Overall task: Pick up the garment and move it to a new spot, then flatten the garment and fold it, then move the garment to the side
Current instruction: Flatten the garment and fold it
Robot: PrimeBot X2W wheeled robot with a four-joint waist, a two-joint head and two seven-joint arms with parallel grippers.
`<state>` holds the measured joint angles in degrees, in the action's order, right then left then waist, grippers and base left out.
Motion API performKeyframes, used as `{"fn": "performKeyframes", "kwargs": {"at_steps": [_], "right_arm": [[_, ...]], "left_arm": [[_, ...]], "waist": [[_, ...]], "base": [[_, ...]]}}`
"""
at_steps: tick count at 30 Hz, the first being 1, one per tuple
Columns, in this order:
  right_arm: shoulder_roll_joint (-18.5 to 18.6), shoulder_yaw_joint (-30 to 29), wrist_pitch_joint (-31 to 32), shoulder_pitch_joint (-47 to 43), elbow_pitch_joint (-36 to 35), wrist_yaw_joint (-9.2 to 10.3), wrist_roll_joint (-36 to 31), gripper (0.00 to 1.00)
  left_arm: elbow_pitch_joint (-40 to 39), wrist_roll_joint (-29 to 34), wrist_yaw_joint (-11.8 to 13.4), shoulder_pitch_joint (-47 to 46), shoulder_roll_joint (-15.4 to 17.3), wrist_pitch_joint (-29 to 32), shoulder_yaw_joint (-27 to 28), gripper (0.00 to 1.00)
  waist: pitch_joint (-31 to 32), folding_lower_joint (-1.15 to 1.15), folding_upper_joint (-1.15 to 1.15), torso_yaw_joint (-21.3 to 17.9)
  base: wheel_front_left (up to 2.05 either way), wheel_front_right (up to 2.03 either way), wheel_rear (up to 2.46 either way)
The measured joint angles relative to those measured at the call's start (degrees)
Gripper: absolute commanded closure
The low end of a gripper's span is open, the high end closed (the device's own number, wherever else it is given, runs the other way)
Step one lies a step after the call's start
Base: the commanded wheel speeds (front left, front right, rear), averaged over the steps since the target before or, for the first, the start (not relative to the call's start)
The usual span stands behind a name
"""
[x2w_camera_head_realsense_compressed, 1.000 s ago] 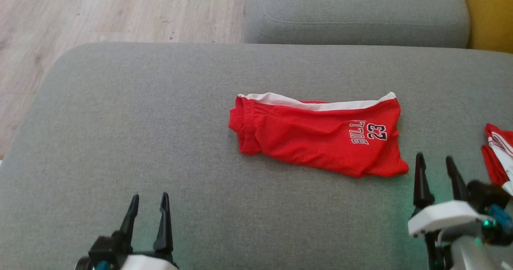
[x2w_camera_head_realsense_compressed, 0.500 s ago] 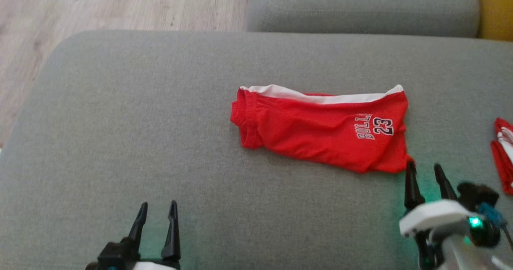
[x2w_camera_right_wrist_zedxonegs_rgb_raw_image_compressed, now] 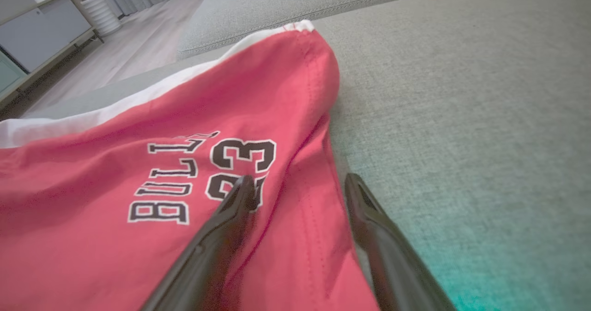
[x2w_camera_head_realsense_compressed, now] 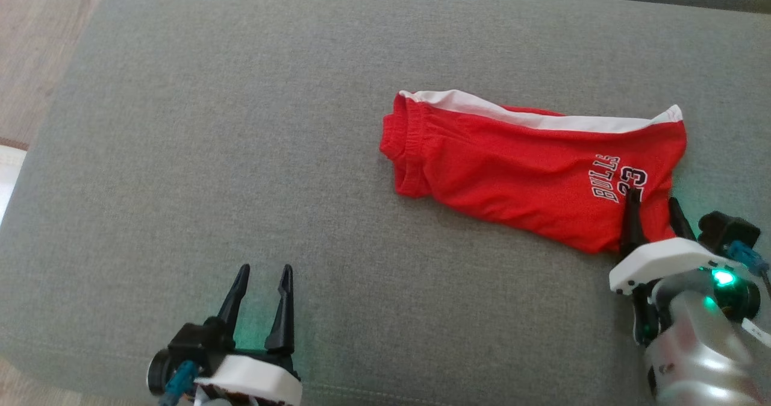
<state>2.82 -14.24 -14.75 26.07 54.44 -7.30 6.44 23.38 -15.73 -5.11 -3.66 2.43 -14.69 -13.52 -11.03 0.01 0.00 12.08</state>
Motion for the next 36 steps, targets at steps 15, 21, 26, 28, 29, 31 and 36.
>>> {"fn": "performKeyframes", "kwargs": {"at_steps": [15,21,26,28,29,31,36], "right_arm": [[0.7,3.9,0.0,-1.7,-0.7,0.00,6.1,1.00],[1.9,4.0,0.1,-4.7,-11.2,0.00,4.4,1.00],[1.3,12.3,0.1,-4.2,-18.9,0.00,8.9,1.00],[1.1,16.2,0.1,-4.2,-20.0,0.00,11.2,1.00],[0.9,17.8,0.1,-4.2,-20.3,0.00,12.1,1.00],[0.7,21.3,0.1,-3.4,-19.4,0.00,13.8,1.00],[0.7,24.7,0.1,-0.5,-15.2,0.00,15.2,1.00]], "left_arm": [[1.3,-1.0,-0.5,0.0,0.0,0.0,-0.2,0.00],[1.6,-1.6,-0.5,0.6,0.0,0.0,-1.2,0.00],[2.2,-2.0,-0.6,1.0,0.0,0.0,-1.4,0.00],[2.3,-2.0,-0.8,1.5,0.0,0.0,-1.8,0.00],[2.4,-2.0,-0.8,1.8,0.0,0.0,-2.1,0.00],[2.7,-2.0,-0.8,1.9,0.1,0.0,-3.4,0.00],[3.0,-2.0,-0.9,1.9,0.0,0.0,-4.5,0.00]], "waist": [[1.7,-0.01,0.00,-1.3],[3.5,-0.01,0.00,-1.2],[4.4,-0.01,0.00,0.4],[4.6,-0.01,0.00,1.7],[4.7,-0.01,0.00,2.4],[5.0,-0.01,0.00,5.0],[5.3,-0.01,0.00,9.2]], "base": [[0.00,0.00,0.00],[0.00,0.00,0.00],[0.00,0.00,0.00],[0.00,0.00,0.00],[0.00,0.00,0.00],[0.00,0.00,0.00],[0.00,0.00,0.00]]}}
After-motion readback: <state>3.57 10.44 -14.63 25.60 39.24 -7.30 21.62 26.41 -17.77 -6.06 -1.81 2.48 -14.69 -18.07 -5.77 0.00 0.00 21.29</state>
